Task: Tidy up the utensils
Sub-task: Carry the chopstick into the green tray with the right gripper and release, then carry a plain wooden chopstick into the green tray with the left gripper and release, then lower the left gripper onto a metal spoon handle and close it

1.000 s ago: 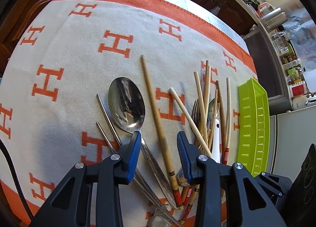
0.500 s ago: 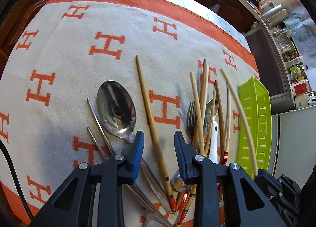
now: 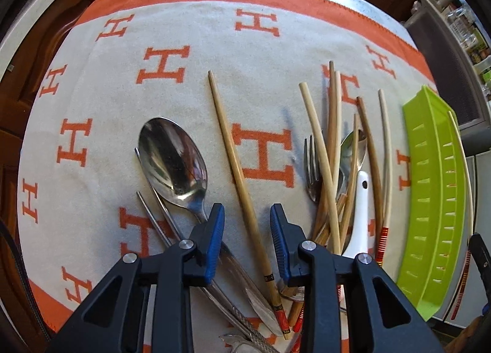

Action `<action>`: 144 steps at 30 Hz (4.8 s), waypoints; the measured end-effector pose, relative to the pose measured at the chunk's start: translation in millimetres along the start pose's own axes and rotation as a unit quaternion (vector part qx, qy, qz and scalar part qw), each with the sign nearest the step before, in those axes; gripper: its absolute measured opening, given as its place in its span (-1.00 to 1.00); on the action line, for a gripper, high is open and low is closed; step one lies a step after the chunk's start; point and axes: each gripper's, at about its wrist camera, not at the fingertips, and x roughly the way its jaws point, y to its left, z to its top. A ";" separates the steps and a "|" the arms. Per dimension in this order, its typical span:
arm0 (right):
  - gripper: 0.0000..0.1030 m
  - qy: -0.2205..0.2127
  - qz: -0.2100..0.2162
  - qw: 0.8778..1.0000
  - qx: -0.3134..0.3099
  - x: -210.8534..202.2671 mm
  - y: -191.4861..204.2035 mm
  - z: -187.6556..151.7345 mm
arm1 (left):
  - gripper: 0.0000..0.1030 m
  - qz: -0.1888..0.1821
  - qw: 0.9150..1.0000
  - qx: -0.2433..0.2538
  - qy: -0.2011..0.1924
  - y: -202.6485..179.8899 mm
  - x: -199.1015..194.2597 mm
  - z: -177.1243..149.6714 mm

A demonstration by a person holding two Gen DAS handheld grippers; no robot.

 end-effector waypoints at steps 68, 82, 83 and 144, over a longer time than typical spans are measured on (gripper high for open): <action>-0.61 -0.033 -0.041 0.994 0.100 -40.8 -84.2 -35.3 | 0.11 -0.119 0.975 0.171 -0.075 -172.2 -97.0 -49.6; -0.55 -0.058 -0.032 0.997 0.041 -35.9 -31.6 -51.0 | 0.24 -0.063 0.985 0.114 -0.115 -57.9 -124.4 -73.9; -0.52 -0.060 -0.031 0.997 0.035 -36.0 -26.6 -52.2 | 0.24 -0.058 0.985 0.109 -0.119 -49.5 -126.0 -75.2; 0.06 0.056 0.035 0.986 -0.154 32.3 121.4 -96.6 | -0.81 -0.220 0.963 0.081 -0.132 67.8 -24.8 -122.5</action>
